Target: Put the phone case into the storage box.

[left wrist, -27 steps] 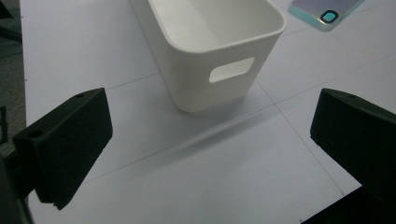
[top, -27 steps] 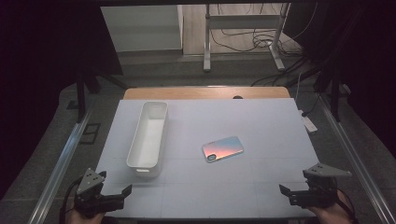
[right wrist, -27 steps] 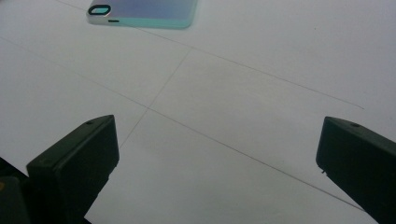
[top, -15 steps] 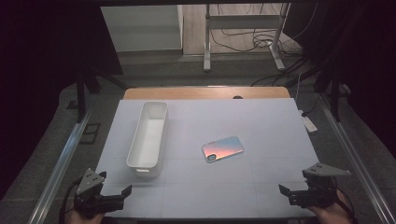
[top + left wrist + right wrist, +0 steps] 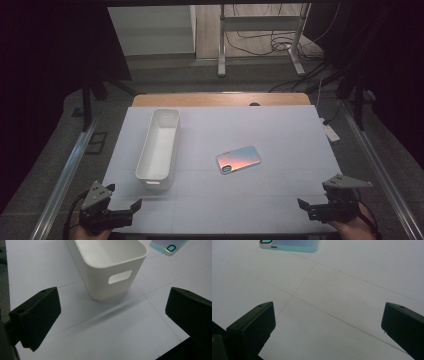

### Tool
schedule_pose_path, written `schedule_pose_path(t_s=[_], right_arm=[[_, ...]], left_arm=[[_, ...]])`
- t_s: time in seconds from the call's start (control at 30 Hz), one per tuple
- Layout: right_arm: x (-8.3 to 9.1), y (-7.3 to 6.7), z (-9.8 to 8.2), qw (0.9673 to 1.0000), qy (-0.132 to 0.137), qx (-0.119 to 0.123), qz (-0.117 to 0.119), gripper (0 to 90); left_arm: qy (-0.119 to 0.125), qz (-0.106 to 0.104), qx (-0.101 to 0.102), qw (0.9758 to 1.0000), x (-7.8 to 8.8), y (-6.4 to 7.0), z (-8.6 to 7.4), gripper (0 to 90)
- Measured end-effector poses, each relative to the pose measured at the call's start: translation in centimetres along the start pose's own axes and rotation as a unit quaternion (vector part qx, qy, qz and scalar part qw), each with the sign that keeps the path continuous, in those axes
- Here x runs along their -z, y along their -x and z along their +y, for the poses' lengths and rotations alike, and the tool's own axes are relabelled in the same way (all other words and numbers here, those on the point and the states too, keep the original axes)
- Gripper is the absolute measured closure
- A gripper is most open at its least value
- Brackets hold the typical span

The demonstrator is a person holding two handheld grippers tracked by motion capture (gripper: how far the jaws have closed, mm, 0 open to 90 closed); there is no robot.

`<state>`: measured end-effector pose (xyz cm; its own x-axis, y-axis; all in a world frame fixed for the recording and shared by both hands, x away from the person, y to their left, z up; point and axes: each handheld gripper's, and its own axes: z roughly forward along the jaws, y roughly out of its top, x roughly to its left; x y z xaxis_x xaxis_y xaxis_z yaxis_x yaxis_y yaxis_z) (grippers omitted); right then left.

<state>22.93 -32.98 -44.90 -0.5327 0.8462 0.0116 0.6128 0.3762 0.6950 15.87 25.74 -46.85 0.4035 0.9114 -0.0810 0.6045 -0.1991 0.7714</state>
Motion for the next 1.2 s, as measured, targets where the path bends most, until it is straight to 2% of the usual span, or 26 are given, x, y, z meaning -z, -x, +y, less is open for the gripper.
schedule_pose_path(t_s=[0.23, 0.4, 0.57, 0.97, 1.2], right_arm=[[-0.1, 0.0, 0.1, 1.0000, 0.004, 0.006, -0.005, 0.0], [-0.6, -0.1, 0.5, 0.9999, 0.000, 0.012, 0.000, 0.0], [-1.1, -0.2, 0.9, 0.9995, -0.005, 0.027, 0.018, 0.0], [-1.4, -0.2, 1.5, 0.9989, 0.004, 0.023, 0.041, 0.0], [-1.7, -0.1, 2.2, 0.9984, 0.006, 0.020, 0.053, 0.0]], left_arm=[[0.001, -0.003, 0.001, 1.0000, 0.0, -0.1, 0.0, 0.6], [-0.001, -0.005, 0.002, 1.0000, 0.0, -0.1, 0.0, 0.6], [0.000, -0.009, 0.006, 0.9999, 0.0, -0.2, 0.0, 0.6], [0.011, -0.008, 0.008, 0.9999, 0.2, -0.2, -0.1, 0.6], [0.007, -0.005, -0.003, 1.0000, 0.1, 0.0, -0.1, 0.6]])
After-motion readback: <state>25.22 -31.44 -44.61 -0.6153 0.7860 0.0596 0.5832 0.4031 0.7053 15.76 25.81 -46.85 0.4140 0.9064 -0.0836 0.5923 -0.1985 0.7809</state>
